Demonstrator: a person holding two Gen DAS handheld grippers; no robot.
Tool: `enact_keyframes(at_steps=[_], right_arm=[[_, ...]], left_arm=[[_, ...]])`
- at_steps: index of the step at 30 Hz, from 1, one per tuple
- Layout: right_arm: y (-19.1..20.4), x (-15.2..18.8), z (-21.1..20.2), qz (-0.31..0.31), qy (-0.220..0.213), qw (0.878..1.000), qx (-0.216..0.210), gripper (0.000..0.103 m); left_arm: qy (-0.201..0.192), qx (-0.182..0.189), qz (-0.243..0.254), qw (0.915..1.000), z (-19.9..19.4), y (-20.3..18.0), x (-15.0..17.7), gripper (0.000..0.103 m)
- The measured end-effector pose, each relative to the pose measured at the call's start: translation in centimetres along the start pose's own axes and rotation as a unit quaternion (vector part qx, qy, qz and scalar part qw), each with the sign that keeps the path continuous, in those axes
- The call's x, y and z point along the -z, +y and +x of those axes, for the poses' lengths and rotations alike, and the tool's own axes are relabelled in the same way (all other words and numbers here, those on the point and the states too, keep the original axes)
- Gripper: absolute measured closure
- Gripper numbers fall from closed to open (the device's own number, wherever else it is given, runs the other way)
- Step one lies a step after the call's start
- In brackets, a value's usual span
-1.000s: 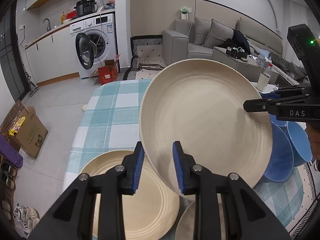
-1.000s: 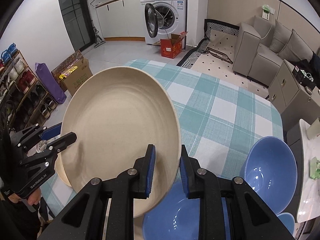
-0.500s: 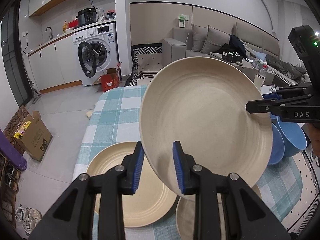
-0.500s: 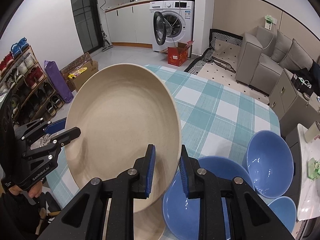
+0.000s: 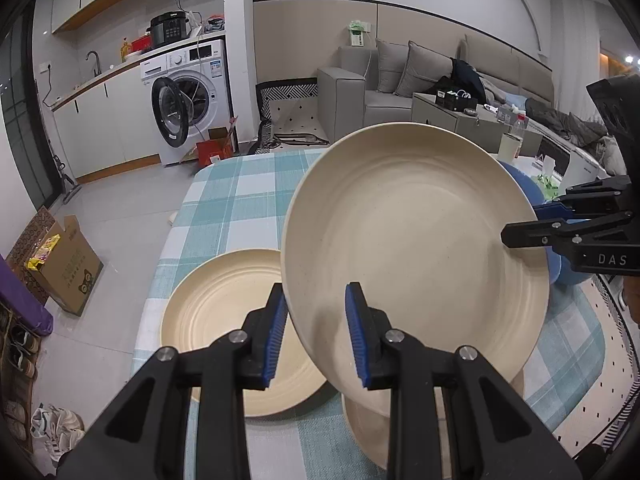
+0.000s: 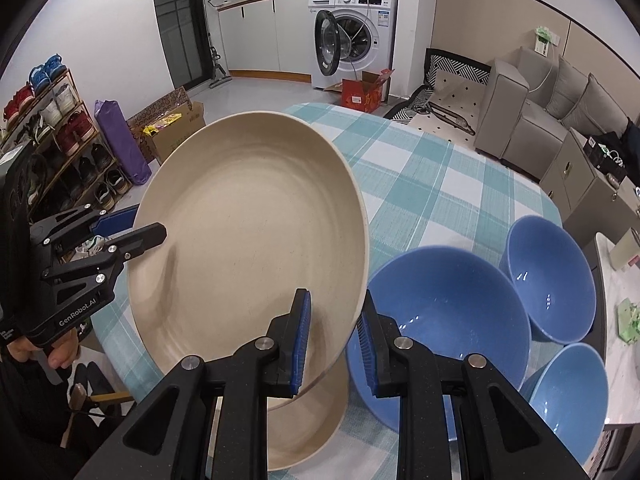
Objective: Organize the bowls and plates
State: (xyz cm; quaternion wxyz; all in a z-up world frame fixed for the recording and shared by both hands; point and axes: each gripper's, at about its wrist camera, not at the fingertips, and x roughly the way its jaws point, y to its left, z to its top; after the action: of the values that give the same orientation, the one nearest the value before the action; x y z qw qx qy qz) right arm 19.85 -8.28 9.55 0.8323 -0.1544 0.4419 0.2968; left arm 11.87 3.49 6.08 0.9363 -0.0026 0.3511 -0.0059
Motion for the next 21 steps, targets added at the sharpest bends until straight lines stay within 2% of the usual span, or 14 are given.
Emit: enact_keyframes(at_steps=[21], right_arm=[[2.5, 6.4, 2.6, -0.004, 0.046, 0.999, -0.020, 0.080]], left_arm=[[0.037, 0.004, 0.002, 0.9993, 0.4, -0.5, 4.0, 0.076]])
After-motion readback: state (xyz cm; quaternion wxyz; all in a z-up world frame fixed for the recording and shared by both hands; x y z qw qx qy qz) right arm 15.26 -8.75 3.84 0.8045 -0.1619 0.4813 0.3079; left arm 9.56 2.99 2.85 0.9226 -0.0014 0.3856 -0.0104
